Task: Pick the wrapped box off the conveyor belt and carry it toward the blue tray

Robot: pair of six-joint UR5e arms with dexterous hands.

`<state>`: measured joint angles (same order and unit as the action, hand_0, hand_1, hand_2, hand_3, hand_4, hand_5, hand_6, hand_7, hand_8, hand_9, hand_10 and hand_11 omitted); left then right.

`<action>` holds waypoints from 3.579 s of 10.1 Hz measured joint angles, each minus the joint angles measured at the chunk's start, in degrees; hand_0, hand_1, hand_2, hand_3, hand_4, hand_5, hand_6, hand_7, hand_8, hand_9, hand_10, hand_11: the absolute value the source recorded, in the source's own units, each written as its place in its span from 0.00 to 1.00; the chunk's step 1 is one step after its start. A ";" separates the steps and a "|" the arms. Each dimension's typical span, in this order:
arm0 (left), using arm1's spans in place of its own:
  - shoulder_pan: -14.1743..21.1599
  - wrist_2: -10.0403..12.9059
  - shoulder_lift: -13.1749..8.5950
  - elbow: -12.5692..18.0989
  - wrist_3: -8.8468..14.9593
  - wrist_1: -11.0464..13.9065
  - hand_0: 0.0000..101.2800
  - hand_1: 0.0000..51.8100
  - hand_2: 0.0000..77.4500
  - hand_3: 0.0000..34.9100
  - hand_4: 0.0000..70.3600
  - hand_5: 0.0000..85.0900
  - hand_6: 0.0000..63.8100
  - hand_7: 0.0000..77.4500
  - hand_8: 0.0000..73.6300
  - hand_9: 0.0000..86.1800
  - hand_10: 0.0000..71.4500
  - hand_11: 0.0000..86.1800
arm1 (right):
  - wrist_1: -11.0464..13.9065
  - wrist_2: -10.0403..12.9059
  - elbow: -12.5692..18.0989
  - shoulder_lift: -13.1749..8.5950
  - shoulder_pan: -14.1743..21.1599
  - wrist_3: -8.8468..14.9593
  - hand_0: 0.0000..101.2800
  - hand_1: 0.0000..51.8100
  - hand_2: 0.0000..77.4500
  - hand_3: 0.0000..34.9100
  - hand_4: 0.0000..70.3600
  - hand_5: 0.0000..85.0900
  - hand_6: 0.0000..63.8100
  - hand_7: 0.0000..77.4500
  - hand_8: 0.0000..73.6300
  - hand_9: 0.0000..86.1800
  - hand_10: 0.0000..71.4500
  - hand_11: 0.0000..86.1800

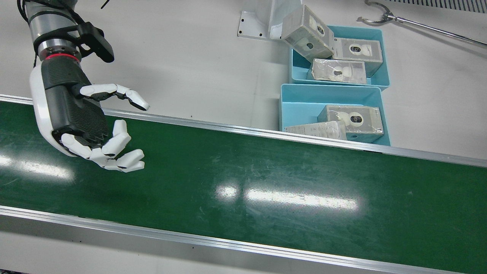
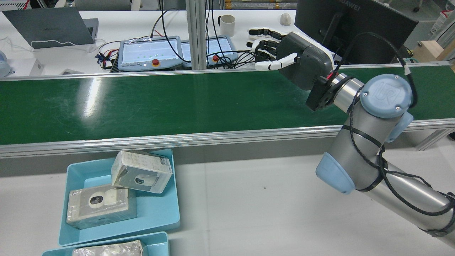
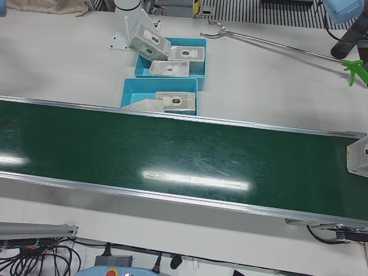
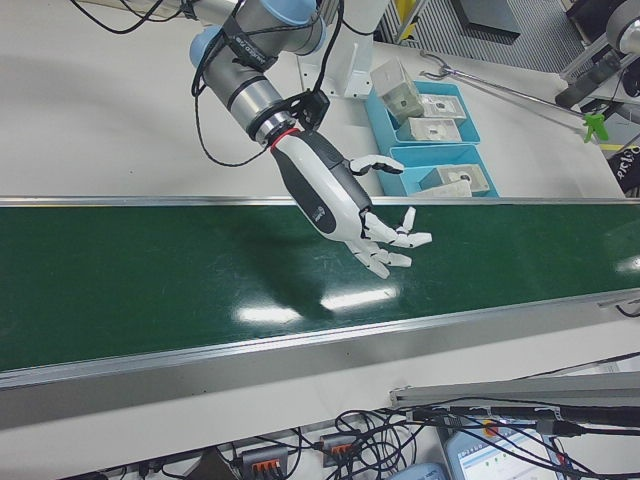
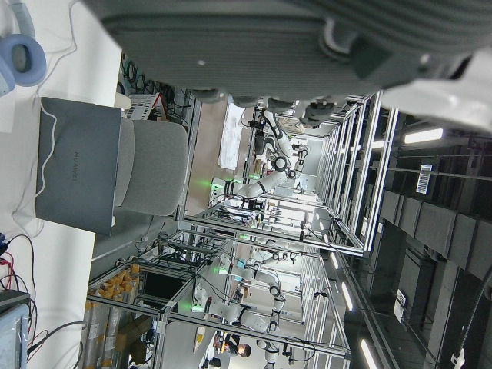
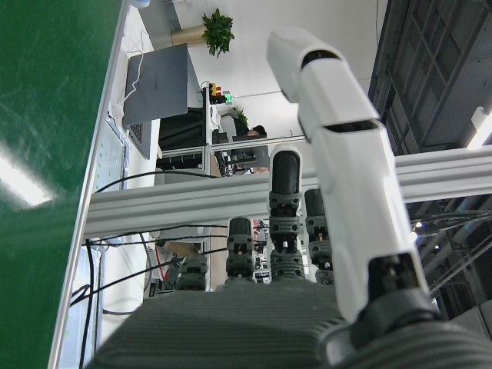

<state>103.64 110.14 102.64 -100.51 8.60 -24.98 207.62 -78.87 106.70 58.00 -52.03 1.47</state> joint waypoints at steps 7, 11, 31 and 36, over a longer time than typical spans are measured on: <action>0.00 0.00 0.00 0.00 0.00 0.00 0.00 0.00 0.01 0.00 0.00 0.01 0.00 0.01 0.01 0.00 0.00 0.00 | -2.12 1.32 -0.20 -1.41 4.68 1.95 0.53 0.45 0.29 0.35 0.16 0.21 0.10 0.29 0.00 0.05 0.00 0.01; 0.00 0.00 0.00 0.00 0.00 0.00 0.00 0.00 0.01 0.00 0.00 0.01 0.00 0.01 0.01 0.00 0.01 0.00 | -3.93 5.12 -0.08 -1.40 8.09 2.91 0.53 0.43 0.28 0.30 0.16 0.22 0.10 0.28 0.00 0.06 0.00 0.01; 0.00 0.00 0.00 0.00 0.00 0.00 0.00 0.00 0.01 0.00 0.00 0.01 0.00 0.01 0.01 0.00 0.00 0.01 | -1.57 11.22 2.52 -0.05 7.92 3.41 0.52 0.38 0.22 0.17 0.22 0.27 0.14 0.31 0.01 0.07 0.00 0.01; 0.00 0.00 0.00 0.00 0.00 0.00 0.00 0.00 0.01 0.00 0.00 0.01 0.00 0.01 0.01 0.00 0.01 0.00 | -1.69 11.18 1.88 0.03 7.82 3.31 0.52 0.41 0.25 0.10 0.31 0.29 0.16 0.34 0.01 0.08 0.00 0.01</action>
<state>103.65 110.14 102.64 -100.51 8.60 -24.98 205.93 -67.69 108.58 58.04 -44.21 4.78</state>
